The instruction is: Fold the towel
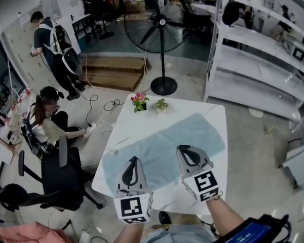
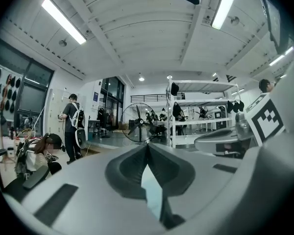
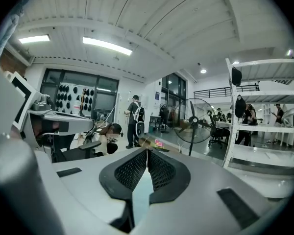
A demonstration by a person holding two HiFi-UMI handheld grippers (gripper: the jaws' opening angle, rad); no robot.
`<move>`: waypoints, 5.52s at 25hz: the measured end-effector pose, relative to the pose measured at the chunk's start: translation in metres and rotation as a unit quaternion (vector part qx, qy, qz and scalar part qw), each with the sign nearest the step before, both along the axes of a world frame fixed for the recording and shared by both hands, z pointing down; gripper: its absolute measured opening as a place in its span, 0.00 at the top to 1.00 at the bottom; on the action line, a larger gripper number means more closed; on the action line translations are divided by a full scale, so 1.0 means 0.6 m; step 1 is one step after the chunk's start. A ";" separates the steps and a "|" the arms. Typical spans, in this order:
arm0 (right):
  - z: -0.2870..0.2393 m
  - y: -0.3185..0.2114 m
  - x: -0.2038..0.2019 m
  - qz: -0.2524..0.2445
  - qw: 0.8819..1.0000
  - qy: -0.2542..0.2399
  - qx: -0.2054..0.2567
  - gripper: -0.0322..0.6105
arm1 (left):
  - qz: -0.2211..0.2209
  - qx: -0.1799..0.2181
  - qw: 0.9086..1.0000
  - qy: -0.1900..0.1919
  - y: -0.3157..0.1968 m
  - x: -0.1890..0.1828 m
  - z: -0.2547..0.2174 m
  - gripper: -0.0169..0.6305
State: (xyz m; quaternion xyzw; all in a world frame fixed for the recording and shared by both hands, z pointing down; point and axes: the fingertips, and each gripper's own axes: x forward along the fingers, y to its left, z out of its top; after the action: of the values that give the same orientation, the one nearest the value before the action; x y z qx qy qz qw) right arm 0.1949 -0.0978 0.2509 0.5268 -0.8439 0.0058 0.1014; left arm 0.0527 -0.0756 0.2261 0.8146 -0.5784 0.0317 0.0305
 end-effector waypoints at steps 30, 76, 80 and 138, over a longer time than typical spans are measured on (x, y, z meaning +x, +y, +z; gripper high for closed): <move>0.389 -0.245 0.473 0.081 0.962 0.004 -0.259 0.64 | -0.007 -0.209 0.977 -0.040 -0.190 0.127 0.342 0.96; 0.211 -0.104 -0.400 -0.178 0.962 0.080 -0.190 0.88 | -0.183 -0.132 0.972 0.063 0.137 -0.414 0.212 0.96; 0.276 -0.088 -0.474 -0.181 0.957 0.091 -0.210 0.88 | -0.201 -0.142 0.967 0.069 0.164 -0.451 0.227 0.96; 0.287 0.185 -0.540 -0.385 0.870 0.174 -0.253 0.79 | -0.101 -0.188 0.971 0.113 0.161 -0.396 0.305 0.96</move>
State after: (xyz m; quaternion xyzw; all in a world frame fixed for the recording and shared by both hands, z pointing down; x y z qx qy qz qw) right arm -0.1293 0.0130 0.4231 0.1089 -0.9184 0.0876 0.3701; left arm -0.1848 0.0207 0.4089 0.7301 -0.6340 0.0444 0.2510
